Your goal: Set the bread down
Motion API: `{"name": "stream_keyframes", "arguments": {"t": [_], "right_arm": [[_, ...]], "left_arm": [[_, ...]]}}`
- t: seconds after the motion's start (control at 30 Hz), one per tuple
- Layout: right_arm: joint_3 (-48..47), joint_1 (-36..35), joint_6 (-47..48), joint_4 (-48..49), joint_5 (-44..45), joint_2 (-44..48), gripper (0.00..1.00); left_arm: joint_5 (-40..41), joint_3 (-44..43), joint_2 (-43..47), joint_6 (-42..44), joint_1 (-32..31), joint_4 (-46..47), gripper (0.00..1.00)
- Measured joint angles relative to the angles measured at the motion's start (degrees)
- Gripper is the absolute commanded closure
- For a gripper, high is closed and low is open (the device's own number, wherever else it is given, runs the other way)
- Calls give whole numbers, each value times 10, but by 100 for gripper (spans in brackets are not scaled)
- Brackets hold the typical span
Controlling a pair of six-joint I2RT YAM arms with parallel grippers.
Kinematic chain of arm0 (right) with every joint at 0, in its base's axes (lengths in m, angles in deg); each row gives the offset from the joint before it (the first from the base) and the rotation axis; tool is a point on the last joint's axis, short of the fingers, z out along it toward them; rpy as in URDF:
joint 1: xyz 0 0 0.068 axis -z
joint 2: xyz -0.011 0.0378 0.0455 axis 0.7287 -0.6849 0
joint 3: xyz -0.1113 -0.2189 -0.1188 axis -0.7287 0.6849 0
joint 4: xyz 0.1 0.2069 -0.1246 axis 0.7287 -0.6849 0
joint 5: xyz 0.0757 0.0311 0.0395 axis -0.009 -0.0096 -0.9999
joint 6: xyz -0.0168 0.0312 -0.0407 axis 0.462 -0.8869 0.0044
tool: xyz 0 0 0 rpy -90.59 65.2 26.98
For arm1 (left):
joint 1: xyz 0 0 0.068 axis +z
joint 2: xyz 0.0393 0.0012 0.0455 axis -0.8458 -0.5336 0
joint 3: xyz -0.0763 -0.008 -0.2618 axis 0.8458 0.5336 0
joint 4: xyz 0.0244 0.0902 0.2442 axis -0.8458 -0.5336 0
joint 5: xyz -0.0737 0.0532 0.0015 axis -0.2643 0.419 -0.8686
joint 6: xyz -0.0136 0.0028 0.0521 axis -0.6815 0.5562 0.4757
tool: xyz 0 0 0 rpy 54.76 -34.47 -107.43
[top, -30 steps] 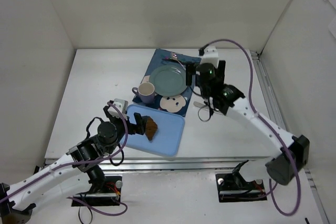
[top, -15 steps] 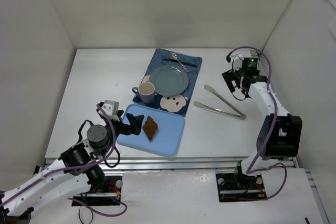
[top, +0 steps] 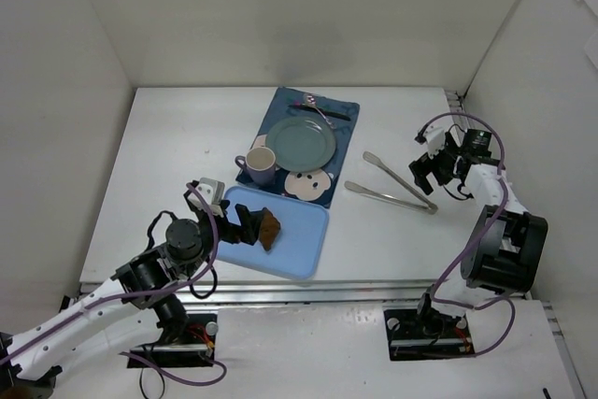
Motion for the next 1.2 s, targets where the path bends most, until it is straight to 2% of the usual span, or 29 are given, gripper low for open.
{"name": "stream_keyframes", "arguments": {"t": [0.43,0.73,1.2], "right_arm": [[0,-38,49,-51,-41,-7,2],[-14,-69,76,-89,-37,-61,2],[-47,-73,90,-94,-4,-118,2]], "left_arm": [[-12,-3,-2,0,0,0,1],[-14,-4,-8,0,0,0,1],[-14,-5,-8,0,0,0,1]]}}
